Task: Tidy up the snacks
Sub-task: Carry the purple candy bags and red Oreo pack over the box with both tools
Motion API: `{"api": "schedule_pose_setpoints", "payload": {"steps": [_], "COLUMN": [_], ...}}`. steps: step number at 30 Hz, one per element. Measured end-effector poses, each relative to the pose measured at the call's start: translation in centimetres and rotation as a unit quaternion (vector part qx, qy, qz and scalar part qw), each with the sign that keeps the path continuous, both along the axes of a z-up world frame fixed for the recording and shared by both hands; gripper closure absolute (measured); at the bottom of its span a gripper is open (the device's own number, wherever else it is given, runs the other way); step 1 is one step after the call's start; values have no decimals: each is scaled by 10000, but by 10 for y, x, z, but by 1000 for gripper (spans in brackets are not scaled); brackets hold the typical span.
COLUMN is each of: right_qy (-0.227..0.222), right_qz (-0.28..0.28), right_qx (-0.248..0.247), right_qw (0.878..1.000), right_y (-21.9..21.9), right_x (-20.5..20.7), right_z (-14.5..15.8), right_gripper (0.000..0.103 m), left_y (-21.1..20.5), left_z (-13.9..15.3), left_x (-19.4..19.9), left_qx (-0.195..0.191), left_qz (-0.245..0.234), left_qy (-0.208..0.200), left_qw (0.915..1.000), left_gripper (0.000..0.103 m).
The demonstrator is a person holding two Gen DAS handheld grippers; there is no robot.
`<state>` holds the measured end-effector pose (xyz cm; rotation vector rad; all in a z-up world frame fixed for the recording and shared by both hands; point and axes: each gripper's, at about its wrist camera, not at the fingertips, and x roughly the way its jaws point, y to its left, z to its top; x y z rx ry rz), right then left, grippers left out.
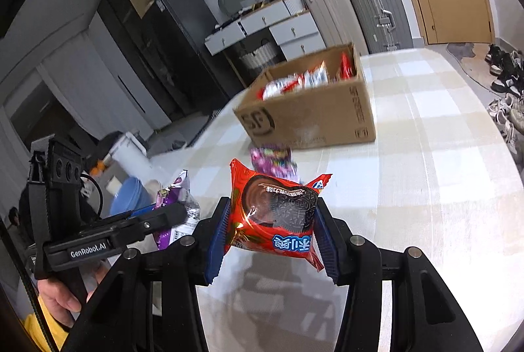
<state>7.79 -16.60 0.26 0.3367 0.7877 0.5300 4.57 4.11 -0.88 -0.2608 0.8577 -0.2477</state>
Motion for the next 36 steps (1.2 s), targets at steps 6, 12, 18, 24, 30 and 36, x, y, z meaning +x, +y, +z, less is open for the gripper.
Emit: {"api": "schedule_pose_setpoints", "payload": {"steps": [6,12,18,24,30,36], "right_qy": [-184,-266,-90,97,311,436], "right_qz": [3,-82,-184,-257,-339,-303], "right_qx": [45,115,16,-127,-178,-299], "right_qw": [9998,9995,9998,9995,9988,9981], "right_y": [-1,-2,2,8,8,9], "right_x": [31,83,141,194,237,258], "right_z": [35,68,71,57,40,25], "right_gripper": [54,54,54,54,54,54], "left_y": [9,9,4,-12,-26,-40], "left_z": [39,72,79,60,34,8], "left_x": [38,103,180,248,305,346], "left_qx": [-99,35,191,387,440,495], "left_qz": [32,18,-42,-154,-275,-387], "left_qy": [-173,-251,-92,65,229,355], "left_qw": [9998,9997,9998,9991,9984,9974], "left_gripper": [57,57,57,57,57,57]}}
